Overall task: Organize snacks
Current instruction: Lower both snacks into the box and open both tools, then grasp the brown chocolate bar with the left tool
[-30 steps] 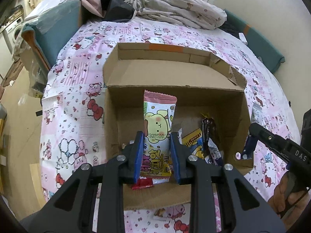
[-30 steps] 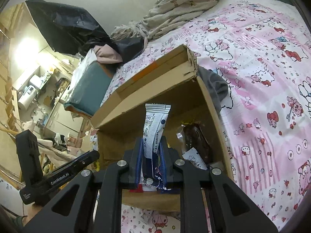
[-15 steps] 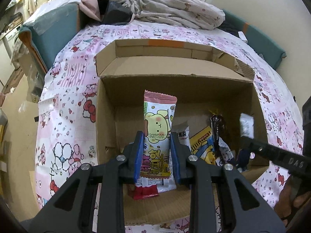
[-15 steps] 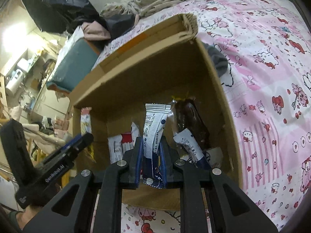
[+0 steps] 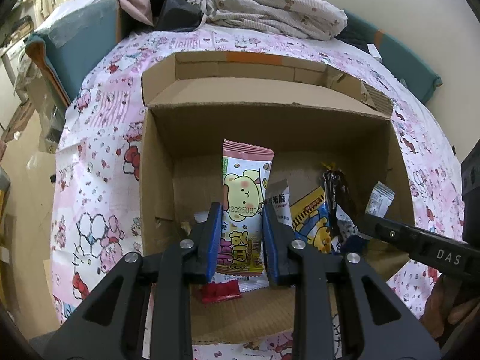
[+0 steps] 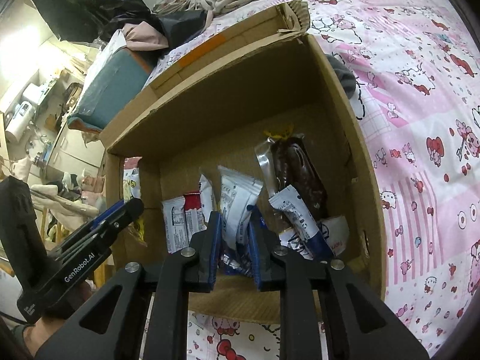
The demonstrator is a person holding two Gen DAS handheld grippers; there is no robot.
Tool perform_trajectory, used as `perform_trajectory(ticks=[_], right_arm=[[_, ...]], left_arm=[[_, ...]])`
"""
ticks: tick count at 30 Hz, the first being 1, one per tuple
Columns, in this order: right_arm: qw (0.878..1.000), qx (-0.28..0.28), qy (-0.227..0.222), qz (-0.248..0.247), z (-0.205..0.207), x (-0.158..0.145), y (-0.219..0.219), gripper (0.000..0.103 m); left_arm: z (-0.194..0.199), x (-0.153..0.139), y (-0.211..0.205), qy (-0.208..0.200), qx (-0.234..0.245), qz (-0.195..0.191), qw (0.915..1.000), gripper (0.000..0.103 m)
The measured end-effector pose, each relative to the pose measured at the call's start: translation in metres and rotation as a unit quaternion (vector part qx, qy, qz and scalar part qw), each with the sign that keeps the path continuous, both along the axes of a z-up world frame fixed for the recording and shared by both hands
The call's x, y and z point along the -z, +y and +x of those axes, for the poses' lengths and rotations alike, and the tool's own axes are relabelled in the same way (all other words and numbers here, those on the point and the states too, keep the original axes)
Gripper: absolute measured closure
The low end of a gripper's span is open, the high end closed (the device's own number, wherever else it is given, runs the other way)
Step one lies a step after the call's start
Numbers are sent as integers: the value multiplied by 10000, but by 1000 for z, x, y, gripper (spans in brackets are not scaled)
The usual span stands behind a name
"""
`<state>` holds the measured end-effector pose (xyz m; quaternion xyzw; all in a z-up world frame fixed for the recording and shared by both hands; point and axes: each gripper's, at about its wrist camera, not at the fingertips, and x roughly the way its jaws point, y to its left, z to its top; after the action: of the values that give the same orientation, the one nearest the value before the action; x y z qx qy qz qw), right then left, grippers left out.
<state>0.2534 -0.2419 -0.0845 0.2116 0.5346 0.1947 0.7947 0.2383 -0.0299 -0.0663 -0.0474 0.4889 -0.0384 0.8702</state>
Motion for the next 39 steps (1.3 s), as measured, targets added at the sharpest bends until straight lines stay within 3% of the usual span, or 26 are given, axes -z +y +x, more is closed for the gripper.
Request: perform_trajectory(ticks=[8, 9, 12, 13, 14, 16, 20, 30, 33, 39], right_arm=[[9998, 87, -115, 162, 0, -5, -5, 82], [9997, 125, -128, 149, 1, -6, -6, 82], [9994, 214, -257, 75, -2, -11, -10, 78], [9992, 243, -282, 119, -1, -13, -12, 66], [9990, 292, -306, 176, -2, -14, -14, 46], [9975, 425, -454, 330, -4, -19, -19, 25], [9959, 445, -709, 332, -5, -29, -21, 23], [9948, 526, -808, 331, -17, -40, -29, 22], [9946, 537, -813, 363, -26, -44, -31, 21], [9957, 467, -786, 166, -45, -49, -29, 19]], left_arm=[[-1, 0, 1, 11, 1, -35, 10000, 77], [-1, 0, 1, 18, 7, -57, 10000, 71], [-1, -2, 0, 37, -11, -86, 10000, 42], [-2, -4, 0, 1, -10, -103, 9999, 38], [-2, -6, 1, -33, -5, -116, 9999, 30], [-5, -10, 0, -97, -1, -129, 9999, 18], [-9, -16, 1, -207, 0, -179, 9996, 17], [-23, -18, 16, -104, -202, -382, 9990, 17], [-29, -23, 18, -151, -293, -348, 9988, 7], [-48, -28, 25, -184, -448, -307, 9984, 6]])
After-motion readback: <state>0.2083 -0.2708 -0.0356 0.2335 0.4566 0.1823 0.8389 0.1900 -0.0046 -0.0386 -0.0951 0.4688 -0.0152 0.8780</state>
